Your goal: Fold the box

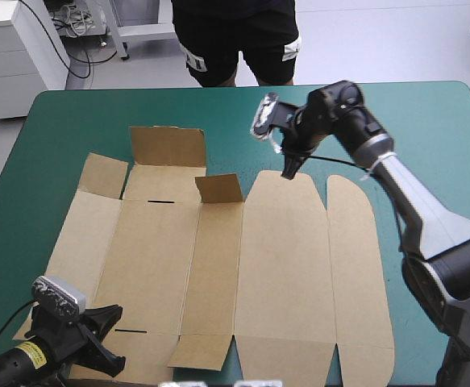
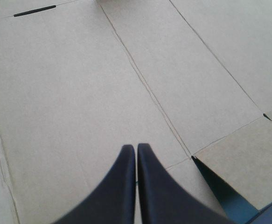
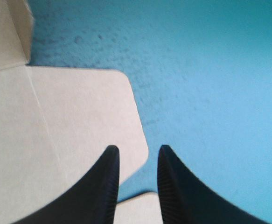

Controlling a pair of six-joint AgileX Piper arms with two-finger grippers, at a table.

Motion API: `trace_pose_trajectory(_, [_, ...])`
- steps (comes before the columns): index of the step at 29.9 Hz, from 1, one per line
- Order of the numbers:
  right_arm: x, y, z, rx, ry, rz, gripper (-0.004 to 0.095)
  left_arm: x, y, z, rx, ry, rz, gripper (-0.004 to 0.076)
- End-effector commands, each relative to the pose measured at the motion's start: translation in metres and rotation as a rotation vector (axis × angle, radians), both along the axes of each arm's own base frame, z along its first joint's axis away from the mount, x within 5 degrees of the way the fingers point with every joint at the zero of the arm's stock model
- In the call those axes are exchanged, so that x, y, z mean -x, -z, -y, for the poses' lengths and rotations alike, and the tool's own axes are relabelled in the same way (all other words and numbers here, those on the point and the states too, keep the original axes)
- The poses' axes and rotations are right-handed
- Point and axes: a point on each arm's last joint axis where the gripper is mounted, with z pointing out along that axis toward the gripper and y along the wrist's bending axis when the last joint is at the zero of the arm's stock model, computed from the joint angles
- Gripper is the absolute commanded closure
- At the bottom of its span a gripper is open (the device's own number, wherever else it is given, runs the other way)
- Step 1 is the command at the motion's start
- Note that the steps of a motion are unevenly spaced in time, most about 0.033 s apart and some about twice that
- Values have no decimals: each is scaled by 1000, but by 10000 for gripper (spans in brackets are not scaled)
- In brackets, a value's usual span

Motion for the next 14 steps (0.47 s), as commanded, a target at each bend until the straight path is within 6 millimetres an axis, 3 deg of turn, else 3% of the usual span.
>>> trace_pose_trajectory(1, [18,-56,53,-164,171,51,674,-3,-11,2,49,-5,55,732])
trace_pose_trajectory(7, [48,-76,122,-265,411,57,676,-3,-11,2,49,-5,55,731])
trace_pose_trajectory(14, [109,-62,180,-313,667,-1,699,-3,-11,2,49,-5,55,732])
